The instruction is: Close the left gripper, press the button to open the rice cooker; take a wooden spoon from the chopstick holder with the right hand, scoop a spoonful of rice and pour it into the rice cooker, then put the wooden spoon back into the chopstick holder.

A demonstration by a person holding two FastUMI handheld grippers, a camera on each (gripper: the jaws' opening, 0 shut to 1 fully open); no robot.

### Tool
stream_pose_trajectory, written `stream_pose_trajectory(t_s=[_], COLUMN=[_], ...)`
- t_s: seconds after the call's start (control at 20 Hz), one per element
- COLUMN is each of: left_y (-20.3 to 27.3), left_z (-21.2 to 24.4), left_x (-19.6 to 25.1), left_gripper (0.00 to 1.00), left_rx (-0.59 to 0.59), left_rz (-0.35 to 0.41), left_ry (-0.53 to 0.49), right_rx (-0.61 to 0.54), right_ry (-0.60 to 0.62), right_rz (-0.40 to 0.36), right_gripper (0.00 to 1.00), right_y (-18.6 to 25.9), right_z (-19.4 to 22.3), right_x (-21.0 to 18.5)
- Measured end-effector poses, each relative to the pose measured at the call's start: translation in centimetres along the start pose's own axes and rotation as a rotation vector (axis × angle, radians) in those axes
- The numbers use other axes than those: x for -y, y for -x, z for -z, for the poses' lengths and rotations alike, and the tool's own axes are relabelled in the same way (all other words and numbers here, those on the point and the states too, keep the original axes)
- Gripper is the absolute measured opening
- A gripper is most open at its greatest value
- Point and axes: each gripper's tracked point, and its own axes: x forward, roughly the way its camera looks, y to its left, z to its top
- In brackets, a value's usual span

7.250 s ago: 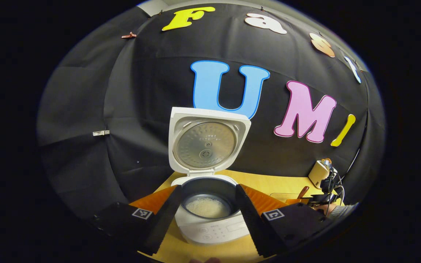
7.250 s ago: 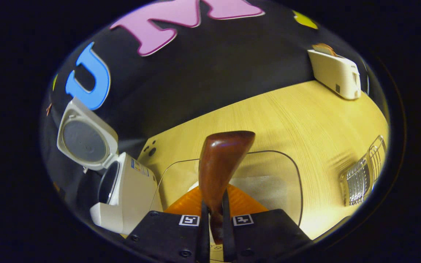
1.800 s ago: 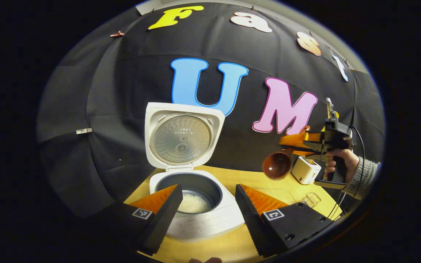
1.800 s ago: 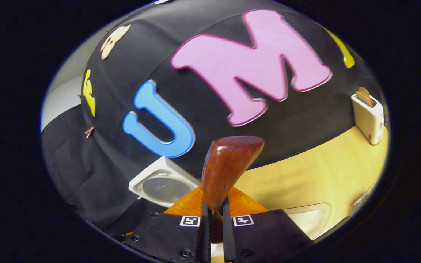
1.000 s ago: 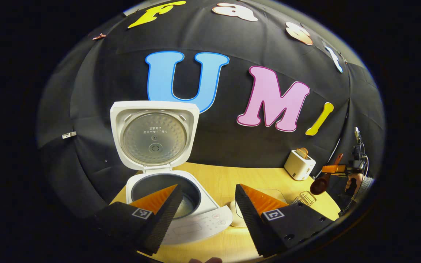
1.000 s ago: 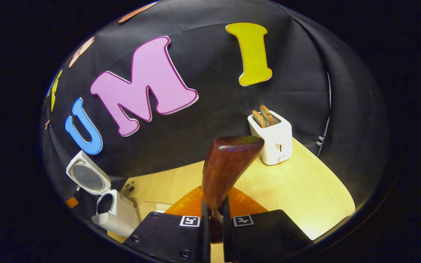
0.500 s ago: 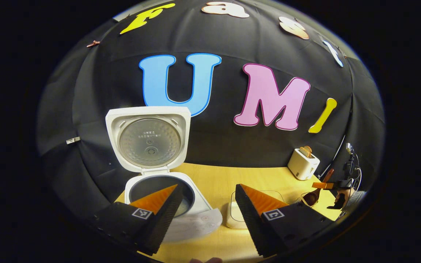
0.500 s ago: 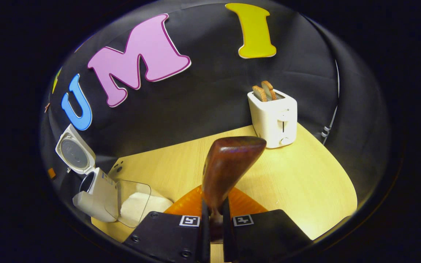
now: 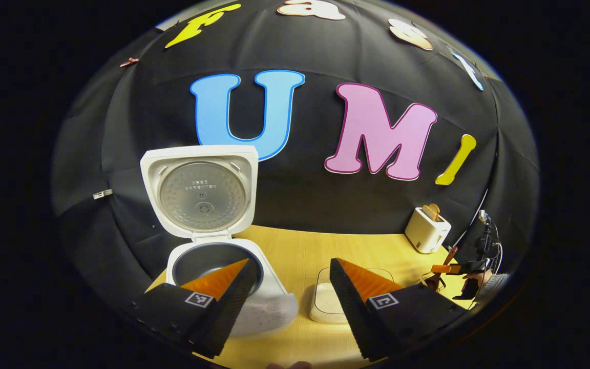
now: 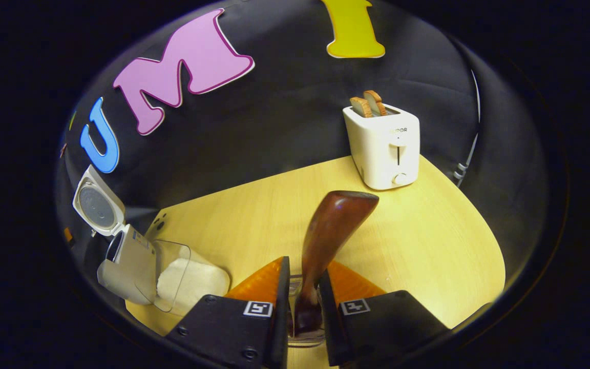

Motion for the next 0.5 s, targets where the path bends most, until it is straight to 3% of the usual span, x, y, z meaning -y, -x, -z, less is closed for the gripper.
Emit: stream_pose_trajectory(t_s=[0.05,0.15,0.4,0.45,0.5], left_y=[0.0,-0.2,-0.1,-0.1,-0.3], left_z=[-0.2,-0.5,-2.0,-2.7,-3.6], left_x=[0.1,0.1,-1.8,-2.4,-3.1], left_gripper=[0.94,0.94,0.94,0.94,0.94], left_rx=[0.004,0.015,0.057,0.073,0.09], left_rz=[0.005,0.013,0.011,0.005,0.0], left_ry=[0.002,0.005,0.009,0.004,0.0], right_rx=[0.001,0.011,0.035,0.028,0.019], right_ry=[-0.011,-0.021,-0.012,0.012,0.035], right_rz=[0.005,0.021,0.081,0.104,0.116], right_gripper=[0.36,0.46,0.55,0.41,0.58], right_y=[0.2,1.2,4.5,5.2,6.0], right_z=[0.0,-0.2,-0.5,-0.3,-0.1], right_x=[0.2,0.8,1.4,1.6,1.5])
